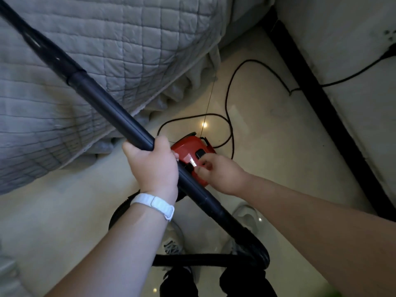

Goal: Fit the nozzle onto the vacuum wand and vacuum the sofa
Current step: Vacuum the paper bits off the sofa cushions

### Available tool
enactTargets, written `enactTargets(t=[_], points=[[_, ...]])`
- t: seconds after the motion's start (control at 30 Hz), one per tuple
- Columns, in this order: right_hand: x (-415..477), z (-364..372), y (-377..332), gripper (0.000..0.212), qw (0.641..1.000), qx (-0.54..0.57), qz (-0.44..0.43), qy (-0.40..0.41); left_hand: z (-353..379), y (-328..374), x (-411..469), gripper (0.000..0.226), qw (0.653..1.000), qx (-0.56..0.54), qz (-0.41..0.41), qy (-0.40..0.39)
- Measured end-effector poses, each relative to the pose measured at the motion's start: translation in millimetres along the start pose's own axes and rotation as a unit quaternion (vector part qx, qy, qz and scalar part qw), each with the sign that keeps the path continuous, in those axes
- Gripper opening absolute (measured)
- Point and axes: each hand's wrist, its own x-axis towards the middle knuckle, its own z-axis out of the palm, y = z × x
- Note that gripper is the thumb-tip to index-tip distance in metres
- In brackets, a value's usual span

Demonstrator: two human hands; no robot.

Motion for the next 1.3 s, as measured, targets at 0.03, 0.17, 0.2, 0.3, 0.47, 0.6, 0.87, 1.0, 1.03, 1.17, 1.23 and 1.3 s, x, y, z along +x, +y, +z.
enactTargets(t=[0.03,0.17,0.2,0.3,0.47,0.6,0.87,1.0,1.03,1.17,1.23,1.3], points=[[-11,-8,-11,0.021,0.999,0.038,-0.006,-0.005,3,8,-3,0.025,1.000,0.000,0.002,-0.003],[-51,-40,-52,0.023,0.982,0.184,-0.034,-0.020,18,46,-14,0.024,1.000,0.005,0.023,-0.017],[-60,-47,-58,0.023,0.979,0.198,-0.036,-0.025,22,55,-18,0.023,0.999,0.005,0.030,-0.021],[-86,-62,-67,0.025,0.980,0.191,-0.042,-0.035,37,83,-30,0.019,0.998,0.006,0.046,-0.037],[-123,-82,-67,0.010,0.968,0.242,-0.066,-0.028,63,111,-54,0.020,0.997,0.006,0.029,-0.066],[-140,-111,-61,0.019,0.982,0.174,-0.067,0.043,91,126,-76,0.019,0.997,0.000,0.005,-0.083],[-172,-176,-37,0.015,0.985,0.128,-0.034,0.113,154,144,-129,0.017,0.991,0.010,-0.017,-0.132],[-182,-204,-30,0.013,0.989,0.084,-0.011,0.118,174,149,-144,0.021,0.987,-0.007,-0.063,-0.148],[-183,-211,-30,0.013,0.990,0.075,-0.006,0.116,178,150,-145,0.021,0.986,-0.011,-0.073,-0.151],[-187,-239,-35,0.017,0.993,0.030,0.006,0.115,197,156,-140,0.022,0.984,-0.009,-0.091,-0.153],[-184,-251,-40,0.017,0.992,0.021,0.017,0.119,207,163,-138,0.026,0.985,0.006,-0.077,-0.157],[-180,-260,-48,0.017,0.991,-0.001,0.033,0.131,216,172,-134,0.027,0.984,0.009,-0.063,-0.166]])
